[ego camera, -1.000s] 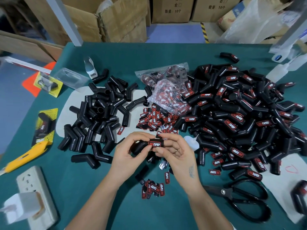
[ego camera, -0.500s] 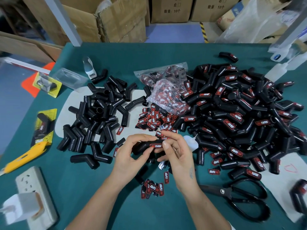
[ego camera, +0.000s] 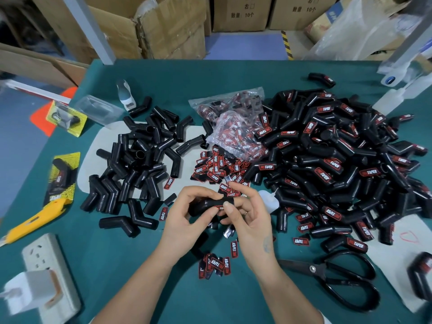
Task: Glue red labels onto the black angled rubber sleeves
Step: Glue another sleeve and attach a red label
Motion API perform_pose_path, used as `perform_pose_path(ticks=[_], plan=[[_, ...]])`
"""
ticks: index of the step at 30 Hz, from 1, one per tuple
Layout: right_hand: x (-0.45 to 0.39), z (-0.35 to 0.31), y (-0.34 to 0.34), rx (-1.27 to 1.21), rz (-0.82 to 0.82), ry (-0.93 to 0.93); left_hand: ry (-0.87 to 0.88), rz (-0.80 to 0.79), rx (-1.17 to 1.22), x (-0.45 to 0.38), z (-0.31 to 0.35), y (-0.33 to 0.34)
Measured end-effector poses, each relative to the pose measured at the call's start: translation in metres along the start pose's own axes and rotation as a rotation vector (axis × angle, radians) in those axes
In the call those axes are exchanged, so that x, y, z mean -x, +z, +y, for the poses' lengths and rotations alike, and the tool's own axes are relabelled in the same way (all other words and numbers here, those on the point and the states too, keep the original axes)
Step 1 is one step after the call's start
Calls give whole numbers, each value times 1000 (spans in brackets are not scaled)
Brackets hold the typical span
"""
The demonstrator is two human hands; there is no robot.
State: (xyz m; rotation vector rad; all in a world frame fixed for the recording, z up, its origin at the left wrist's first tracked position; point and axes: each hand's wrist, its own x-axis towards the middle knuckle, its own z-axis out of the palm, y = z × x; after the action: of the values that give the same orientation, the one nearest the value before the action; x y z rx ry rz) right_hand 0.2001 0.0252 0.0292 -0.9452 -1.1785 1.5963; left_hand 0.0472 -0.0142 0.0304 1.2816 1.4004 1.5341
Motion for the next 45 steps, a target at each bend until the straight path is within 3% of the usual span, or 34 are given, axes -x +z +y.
perform_pose_path(ticks=[11,17,33,45], plan=[[2,1,3,17,-38,-35,-51,1,17,-2,-1,-4],[1,3,4,23,37,0,-17,3,8,6,2,8],[-2,-2,-1,-42,-40,22,-86,51,3,-1,-2,-2],[-2,-4,0,-15,-27,18,33,17,-68,0,0,-2]])
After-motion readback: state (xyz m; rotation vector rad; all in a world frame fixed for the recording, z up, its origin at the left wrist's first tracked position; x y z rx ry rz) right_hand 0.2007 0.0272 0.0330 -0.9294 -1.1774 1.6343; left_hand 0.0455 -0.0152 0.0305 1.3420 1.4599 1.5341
